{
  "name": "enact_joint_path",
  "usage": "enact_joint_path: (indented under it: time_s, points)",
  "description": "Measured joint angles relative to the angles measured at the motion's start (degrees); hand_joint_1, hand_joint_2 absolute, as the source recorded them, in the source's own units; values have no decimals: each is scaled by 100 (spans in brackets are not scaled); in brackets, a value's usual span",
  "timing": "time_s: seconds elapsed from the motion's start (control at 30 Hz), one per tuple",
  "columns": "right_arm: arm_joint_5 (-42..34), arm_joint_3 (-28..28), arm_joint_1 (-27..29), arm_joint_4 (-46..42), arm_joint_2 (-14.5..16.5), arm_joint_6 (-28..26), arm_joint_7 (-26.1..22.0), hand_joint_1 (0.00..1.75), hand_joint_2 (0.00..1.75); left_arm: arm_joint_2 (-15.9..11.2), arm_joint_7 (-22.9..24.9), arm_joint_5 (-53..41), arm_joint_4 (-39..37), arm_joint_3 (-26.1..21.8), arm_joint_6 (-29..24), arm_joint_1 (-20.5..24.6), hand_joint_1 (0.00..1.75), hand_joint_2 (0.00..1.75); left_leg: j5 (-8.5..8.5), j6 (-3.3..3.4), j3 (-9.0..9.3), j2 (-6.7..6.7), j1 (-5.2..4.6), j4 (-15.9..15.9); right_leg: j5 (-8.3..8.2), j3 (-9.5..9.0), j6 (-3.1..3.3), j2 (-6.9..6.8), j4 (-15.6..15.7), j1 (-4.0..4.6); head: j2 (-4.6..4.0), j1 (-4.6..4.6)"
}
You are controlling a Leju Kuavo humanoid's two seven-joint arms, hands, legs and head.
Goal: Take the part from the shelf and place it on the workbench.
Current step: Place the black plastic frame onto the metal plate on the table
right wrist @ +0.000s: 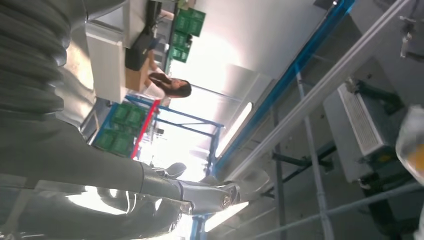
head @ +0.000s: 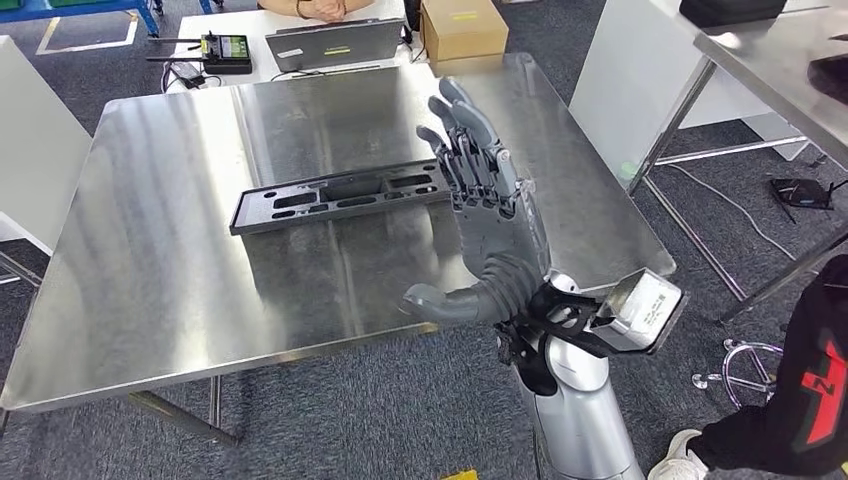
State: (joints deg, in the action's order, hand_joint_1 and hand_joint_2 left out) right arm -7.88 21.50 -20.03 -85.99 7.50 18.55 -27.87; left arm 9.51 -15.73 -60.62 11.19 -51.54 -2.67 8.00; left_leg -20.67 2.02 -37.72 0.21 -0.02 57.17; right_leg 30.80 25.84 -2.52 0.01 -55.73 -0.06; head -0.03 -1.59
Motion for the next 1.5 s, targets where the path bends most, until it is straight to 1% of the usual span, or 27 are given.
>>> enact_joint_path:
  time_s: [0.07,0.1,0.13,0.2,0.23,0.27,0.33,0.37,0.43,0.5,0.6,0.67,0.73,0.77,0.83,0.9,0.97,1.03,1.1,1.17,1.23,1.27,1.3,1.33,1.4,1.47,1.5]
  points:
    - [1,3,-16,10,1,1,-4,0,175,2,4,4,0,0,0,-2,0,0,64,-65,-26,-6,13,-10,-73,69,84,-7,31,-18,-1,0]
    - [1,5,-28,19,2,1,-5,0,175,0,6,6,0,0,0,-3,0,0,-25,-98,-64,-15,26,48,-128,111,137,-15,32,-44,-1,3]
    - [2,7,-39,28,3,1,-5,0,175,-2,9,8,0,0,0,-4,0,0,-222,-129,-124,-24,38,197,-194,153,192,-24,41,-76,-1,8]
    - [12,10,-53,50,4,-6,-15,0,175,-6,16,10,0,0,9,-5,0,0,-825,-194,-307,-35,67,827,-331,280,259,-37,40,-97,-1,22]
    - [29,11,-52,62,3,-24,-28,0,175,-5,23,10,0,0,15,-6,0,0,-1055,-228,-387,-36,82,1211,-399,355,267,-39,33,-98,-1,26]
    - [51,14,-48,75,-1,-50,-46,0,175,-8,32,10,0,0,20,-6,0,0,-1154,-260,-422,-37,101,1517,-464,442,255,-43,24,-100,-1,27]
    - [111,19,-31,101,-9,-122,-87,0,175,-15,51,10,0,0,20,-6,0,0,-983,-317,-235,-35,155,1603,-565,612,208,-47,-21,-121,-1,27]
    - [142,23,-22,109,-13,-158,-102,0,175,-19,58,10,0,0,17,-5,0,0,-827,-342,6,-33,187,1344,-601,692,177,-48,-62,-139,-1,28]
    - [207,40,-12,115,-14,-225,-126,0,175,-20,65,9,1,0,9,0,0,0,-773,-384,553,-53,217,590,-652,838,108,-47,-168,-152,-1,28]
    - [254,71,-5,118,-18,-273,-148,0,175,-18,70,8,1,0,2,3,0,0,-880,-352,787,-78,186,170,-719,925,11,-46,-222,-134,-1,22]
    - [275,108,16,131,-40,-329,-165,0,175,-27,77,7,0,0,29,1,0,0,-762,-136,676,-59,141,123,-774,1015,-123,-42,-228,-138,-1,12]
    - [305,116,29,139,-63,-392,-162,0,175,-41,78,7,1,-1,51,3,0,0,-608,13,525,-30,137,89,-426,1197,-69,-34,-589,-139,-1,-6]
    - [364,127,48,145,-78,-473,-156,0,175,-51,76,11,2,-2,57,-1,0,0,-464,75,347,-14,102,93,84,1407,13,-26,-1330,-133,-1,-20]
    - [407,134,70,153,-86,-527,-147,0,175,-54,73,16,2,-3,57,-5,0,0,-394,82,255,-10,86,95,217,1454,6,-25,-1664,-128,-1,-20]
    - [503,144,130,186,-103,-657,-112,0,175,-57,64,37,2,-4,46,-9,0,0,-257,81,80,-6,60,101,161,1290,-74,-24,-1840,-117,-1,-20]
    - [582,150,181,259,-109,-791,-85,0,175,-61,54,57,2,-6,32,-13,0,0,-128,58,-58,-10,49,105,-46,746,-116,-23,-1223,-100,-1,-18]
    - [630,155,221,355,-105,-892,-85,0,175,-60,46,70,2,-9,22,-19,0,0,0,5,-140,-16,40,92,-13,175,-46,-23,-376,-43,-1,-13]
    - [703,155,278,469,-102,-1031,-75,0,175,-60,34,95,2,-13,14,-35,0,0,133,-65,-159,-15,46,49,49,7,29,-14,-12,15,1,-8]
    - [870,152,398,625,-96,-1328,11,0,175,-69,6,124,1,-25,4,-65,0,0,144,-135,-184,-20,70,37,-64,85,99,-17,0,-24,1,-6]
    - [1099,144,589,820,-80,-1714,108,0,175,-82,-31,150,1,-42,-2,-109,0,0,-263,-194,-292,-33,90,335,-206,173,210,-38,20,-86,1,2]
    - [1260,122,792,1027,-69,-1981,115,0,175,-96,-56,174,0,-54,-2,-150,0,0,-873,-247,-468,-37,108,1068,-345,317,264,-50,11,-92,1,11]
    - [1312,108,879,1124,-69,-2060,115,0,175,-103,-62,183,0,-61,-3,-166,0,0,-1042,-275,-533,-38,119,1443,-412,403,255,-53,-2,-90,1,12]
    - [1370,90,956,1215,-69,-2134,153,0,175,-112,-65,187,0,-69,-4,-178,0,0,-1068,-301,-532,-37,135,1691,-472,498,236,-55,-19,-93,1,13]
    - [1449,57,1033,1310,-70,-2236,236,0,175,-121,-66,192,0,-79,-8,-186,0,0,-969,-325,-430,-36,156,1742,-524,590,211,-57,-42,-101,1,13]
    - [1668,-56,1196,1528,-72,-2539,476,0,175,-139,-64,208,0,-92,-19,-195,0,0,-713,-371,65,-37,210,1254,-601,749,142,-62,-111,-127,1,13]
    - [1968,-252,1347,1857,-82,-2938,656,0,175,-144,-58,233,-1,-100,-42,-201,0,0,-762,-396,604,-71,216,510,-659,874,62,-73,-194,-115,1,13]
    - [2126,-362,1408,2063,-89,-3146,723,0,175,-144,-55,249,-1,-110,-59,-208,0,0,-840,-384,736,-90,201,280,-695,914,11,-80,-218,-100,1,10]
